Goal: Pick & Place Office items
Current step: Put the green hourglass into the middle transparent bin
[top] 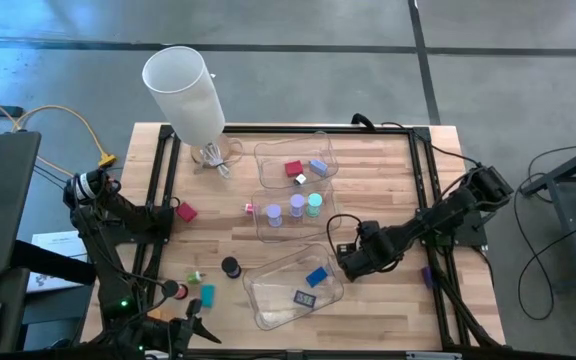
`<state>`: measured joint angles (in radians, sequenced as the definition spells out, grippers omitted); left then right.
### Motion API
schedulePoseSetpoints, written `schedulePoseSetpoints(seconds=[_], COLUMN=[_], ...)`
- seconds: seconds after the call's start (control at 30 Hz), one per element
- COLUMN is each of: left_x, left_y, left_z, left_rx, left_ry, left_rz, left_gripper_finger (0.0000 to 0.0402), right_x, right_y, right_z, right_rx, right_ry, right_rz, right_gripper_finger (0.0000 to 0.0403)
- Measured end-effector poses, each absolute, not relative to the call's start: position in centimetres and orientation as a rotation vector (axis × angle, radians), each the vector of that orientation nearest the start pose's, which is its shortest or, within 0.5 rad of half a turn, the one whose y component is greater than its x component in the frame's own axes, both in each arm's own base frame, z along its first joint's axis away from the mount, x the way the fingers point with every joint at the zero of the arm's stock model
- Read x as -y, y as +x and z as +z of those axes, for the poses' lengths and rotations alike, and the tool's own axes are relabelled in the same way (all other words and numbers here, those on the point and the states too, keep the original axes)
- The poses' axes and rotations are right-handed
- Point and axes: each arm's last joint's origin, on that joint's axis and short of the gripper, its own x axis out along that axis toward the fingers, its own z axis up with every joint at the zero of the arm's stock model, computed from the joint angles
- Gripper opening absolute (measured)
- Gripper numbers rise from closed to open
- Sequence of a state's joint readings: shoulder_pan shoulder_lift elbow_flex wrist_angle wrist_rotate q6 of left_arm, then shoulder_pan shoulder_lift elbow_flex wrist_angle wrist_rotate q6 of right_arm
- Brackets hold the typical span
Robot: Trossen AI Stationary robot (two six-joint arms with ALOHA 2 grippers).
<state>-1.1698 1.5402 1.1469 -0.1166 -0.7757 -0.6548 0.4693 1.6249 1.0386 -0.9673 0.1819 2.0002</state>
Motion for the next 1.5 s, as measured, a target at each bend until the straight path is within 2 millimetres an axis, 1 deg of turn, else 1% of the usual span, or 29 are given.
schedulePoseSetpoints(seconds=[0.2,0.3,0.43,0.7,0.87,1.0,1.07,1.13,1.27,1.5], left_x=[30.2,30.2,30.2,30.1,30.1,30.1,30.1,30.1,30.0,29.7], left_y=[15.0,15.0,15.0,15.0,15.0,15.0,15.0,15.0,15.1,15.6], left_z=[28.2,28.2,28.2,28.0,28.0,28.0,28.0,27.9,27.9,27.9], left_rx=[-0.417,-0.417,-0.416,-0.421,-0.422,-0.424,-0.425,-0.428,-0.427,-0.428], left_ry=[-0.185,-0.176,-0.168,-0.16,-0.159,-0.154,-0.155,-0.15,-0.15,-0.148], left_rz=[-0.26,-0.261,-0.262,-0.259,-0.258,-0.254,-0.254,-0.252,-0.246,-0.228], left_gripper_finger=[0.0202,0.0202,0.0202,0.0202,0.0202,0.0202,0.0202,0.0202,0.0202,0.0202], right_x=[-12.6,-12.8,-12.9,-12.5,-12.1,-11.8,-11.8,-11.8,-11.8,-11.6], right_y=[24.4,24.2,24.0,23.3,22.8,22.3,22.3,22.2,22.1,21.9], right_z=[18.5,18.5,18.2,15.5,13.9,13.5,13.4,13.4,13.4,13.3], right_rx=[-1.022,-1.004,-1.006,-0.981,-0.957,-0.97,-0.975,-0.995,-1.034,-1.062], right_ry=[1.152,1.182,1.215,1.273,1.25,1.239,1.224,1.19,1.145,1.083], right_rz=[-1.183,-1.226,-1.241,-1.233,-1.184,-1.191,-1.191,-1.171,-1.143,-1.134], right_gripper_finger=[0.0246,0.0247,0.0247,0.0247,0.0246,0.0244,0.0233,0.0212,0.0147,0.0145])
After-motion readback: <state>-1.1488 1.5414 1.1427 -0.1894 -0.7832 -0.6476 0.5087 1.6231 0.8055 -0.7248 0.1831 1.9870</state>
